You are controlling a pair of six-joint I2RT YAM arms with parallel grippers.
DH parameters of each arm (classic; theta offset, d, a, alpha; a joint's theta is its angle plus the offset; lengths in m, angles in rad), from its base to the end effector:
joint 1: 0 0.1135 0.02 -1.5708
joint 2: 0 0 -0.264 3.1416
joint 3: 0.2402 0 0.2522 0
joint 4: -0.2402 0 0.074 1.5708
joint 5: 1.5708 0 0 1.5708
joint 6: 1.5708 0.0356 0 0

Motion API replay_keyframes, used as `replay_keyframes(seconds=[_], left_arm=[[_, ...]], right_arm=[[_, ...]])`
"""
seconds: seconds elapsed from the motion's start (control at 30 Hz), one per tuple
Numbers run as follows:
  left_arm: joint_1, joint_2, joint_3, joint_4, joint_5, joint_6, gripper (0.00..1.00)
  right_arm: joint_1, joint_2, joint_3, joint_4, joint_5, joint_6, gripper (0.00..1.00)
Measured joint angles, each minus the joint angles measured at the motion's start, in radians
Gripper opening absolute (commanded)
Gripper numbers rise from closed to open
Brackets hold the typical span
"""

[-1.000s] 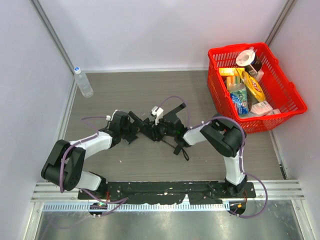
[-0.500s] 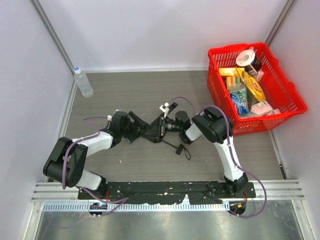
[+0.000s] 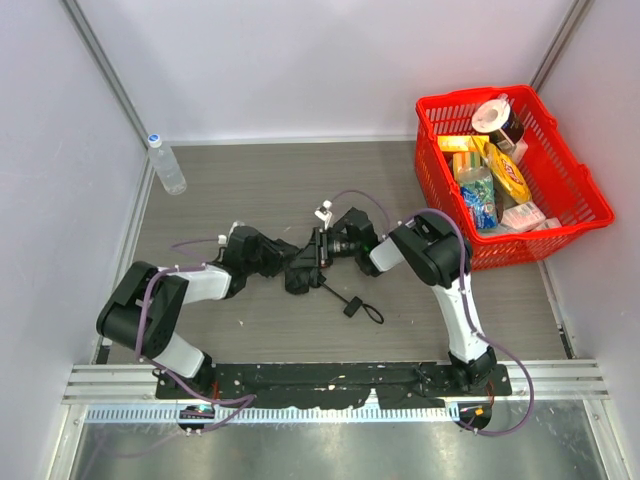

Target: Put away the umbrella

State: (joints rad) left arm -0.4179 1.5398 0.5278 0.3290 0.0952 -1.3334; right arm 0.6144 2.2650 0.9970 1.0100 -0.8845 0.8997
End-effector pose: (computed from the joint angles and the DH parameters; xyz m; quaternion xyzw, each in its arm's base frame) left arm 0.2522 -0.1157 0.1324 -0.3803 0.8182 -0.3570 0.2418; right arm 0.3212 0.2603 0.0758 -0.1567 0.7458 0.6252 0.1681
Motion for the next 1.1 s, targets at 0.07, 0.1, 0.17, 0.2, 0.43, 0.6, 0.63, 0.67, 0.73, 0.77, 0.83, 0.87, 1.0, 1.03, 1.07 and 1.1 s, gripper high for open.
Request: replay_keyframes(seconds=[0.07, 0.1, 0.17, 0.2, 0.43, 0.6, 0.63, 0.67, 0.73, 0.77, 0.83, 0.87, 1.0, 1.03, 1.07, 1.1], left_arm=[[0.0, 0.006, -0.008, 0.012, -0.001, 0.0, 0.0], [0.0, 0.008, -0.013, 0.02, -0.004, 0.001, 0.0], [0.0, 0.007, -0.019, 0.032, -0.005, 0.001, 0.0], [0.0, 0.007, -0.022, 0.038, -0.005, 0.003, 0.0], [-0.006, 0.005, -0.028, 0.047, -0.016, 0.009, 0.0], [-0.008, 0.004, -0.028, 0.043, -0.015, 0.011, 0.0], [-0.008, 0.004, -0.028, 0.043, -0.015, 0.012, 0.0], [-0.008, 0.003, -0.028, 0.043, -0.015, 0.012, 0.0], [-0.008, 0.003, -0.028, 0.042, -0.015, 0.012, 0.0], [-0.008, 0.003, -0.028, 0.041, -0.015, 0.012, 0.0], [-0.008, 0.002, -0.027, 0.037, -0.015, 0.012, 0.0], [-0.008, 0.002, -0.027, 0.035, -0.014, 0.012, 0.0], [-0.008, 0.002, -0.014, 0.009, -0.012, 0.009, 0.0], [-0.008, 0.002, -0.007, -0.005, -0.011, 0.007, 0.0], [-0.008, 0.002, -0.001, -0.018, -0.011, 0.006, 0.0], [-0.008, 0.002, 0.011, -0.045, -0.008, 0.005, 0.0]], right_arm=[[0.003, -0.029, 0.021, -0.125, 0.005, -0.075, 0.35], [0.004, -0.04, 0.032, -0.186, 0.008, -0.115, 0.4], [0.007, -0.072, 0.054, -0.304, 0.024, -0.185, 0.51], [0.012, -0.1, 0.067, -0.39, 0.049, -0.237, 0.63], [0.04, -0.272, 0.102, -0.776, 0.247, -0.522, 0.77], [0.03, -0.355, 0.112, -0.959, 0.344, -0.688, 0.79], [0.03, -0.365, 0.112, -0.974, 0.354, -0.713, 0.79], [0.031, -0.375, 0.113, -0.984, 0.367, -0.734, 0.79], [0.037, -0.382, 0.114, -0.985, 0.385, -0.768, 0.79], [0.043, -0.382, 0.119, -0.986, 0.392, -0.779, 0.8], [0.06, -0.378, 0.133, -0.988, 0.406, -0.8, 0.8], [0.071, -0.373, 0.144, -0.988, 0.41, -0.808, 0.8], [0.128, -0.325, 0.211, -0.979, 0.428, -0.835, 0.79], [0.146, -0.314, 0.22, -0.978, 0.441, -0.843, 0.79], [0.162, -0.307, 0.222, -0.977, 0.459, -0.85, 0.79], [0.182, -0.301, 0.222, -0.977, 0.492, -0.86, 0.79]])
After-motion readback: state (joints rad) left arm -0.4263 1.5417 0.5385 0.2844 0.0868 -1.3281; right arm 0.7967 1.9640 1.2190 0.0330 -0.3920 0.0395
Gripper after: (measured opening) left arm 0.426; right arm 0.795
